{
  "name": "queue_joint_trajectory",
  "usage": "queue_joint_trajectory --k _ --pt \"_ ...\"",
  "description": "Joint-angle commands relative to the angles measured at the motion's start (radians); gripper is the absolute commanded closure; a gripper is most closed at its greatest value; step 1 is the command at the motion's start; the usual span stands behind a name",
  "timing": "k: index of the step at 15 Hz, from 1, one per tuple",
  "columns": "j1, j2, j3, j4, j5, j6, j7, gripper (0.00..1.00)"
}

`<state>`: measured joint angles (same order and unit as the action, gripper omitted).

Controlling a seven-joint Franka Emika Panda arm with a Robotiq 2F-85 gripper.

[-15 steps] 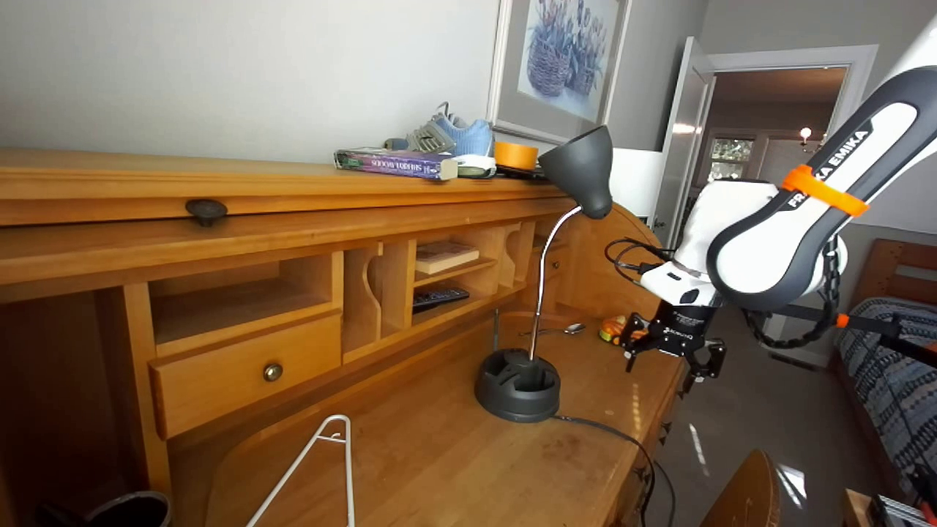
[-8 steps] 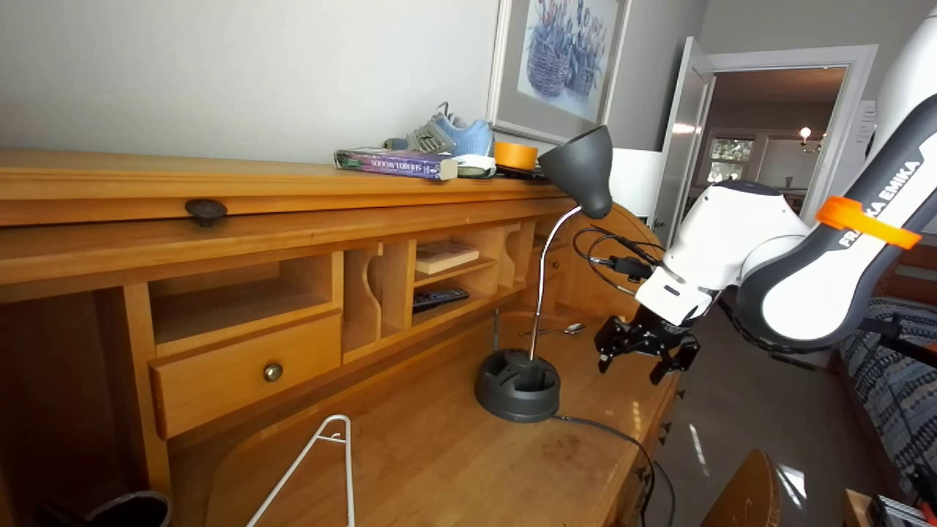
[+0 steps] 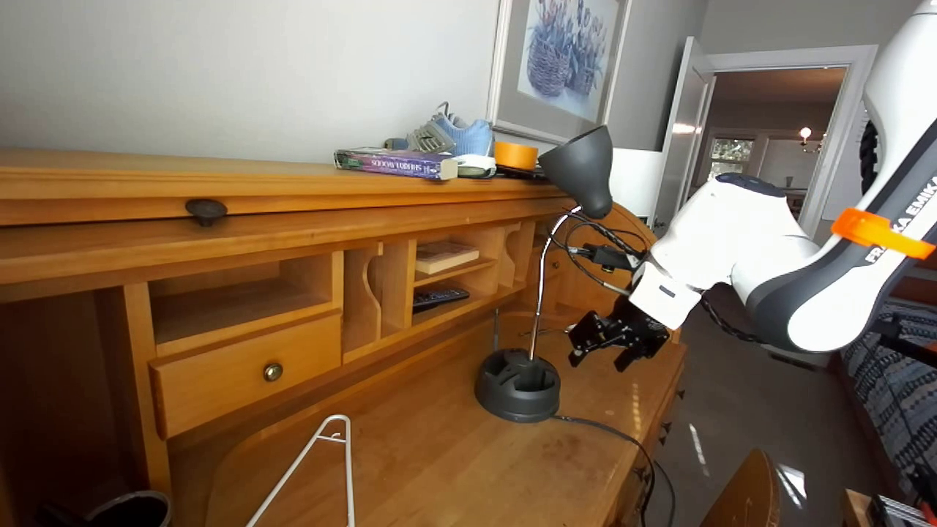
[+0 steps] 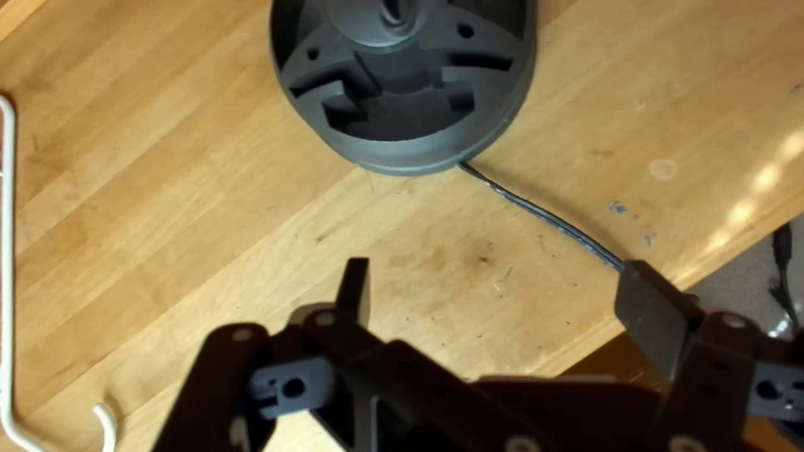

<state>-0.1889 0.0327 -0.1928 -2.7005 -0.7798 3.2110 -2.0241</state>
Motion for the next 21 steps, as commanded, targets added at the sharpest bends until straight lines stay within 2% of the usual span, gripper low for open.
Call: queue_joint_trajectory --k 1,6,9,11,12,13,14,17,18,21 --pt "0.035 0.055 -0.014 0.068 -0.074 0.056 0.056 0.0" --pt "0.128 0.127 -0.111 0.195 -0.064 0.133 0.081 0.0" --pt "0.256 0.175 -0.256 0.256 0.007 0.224 0.01 0.0" --pt "0.376 0.24 -0.382 0.268 0.135 0.334 -0.107 0.0" --pt "0.445 0.287 -0.445 0.256 0.236 0.412 -0.19 0.0" --pt "0.505 0.336 -0.494 0.235 0.312 0.494 -0.243 0.0" --pt "0.548 0.376 -0.511 0.212 0.391 0.565 -0.295 0.0" --pt "0.629 0.515 -0.486 0.15 0.578 0.768 -0.356 0.0" --pt "0.556 0.526 -0.362 0.137 0.673 0.804 -0.445 0.0" --pt "0.525 0.603 -0.228 0.141 0.803 0.9 -0.498 0.0"
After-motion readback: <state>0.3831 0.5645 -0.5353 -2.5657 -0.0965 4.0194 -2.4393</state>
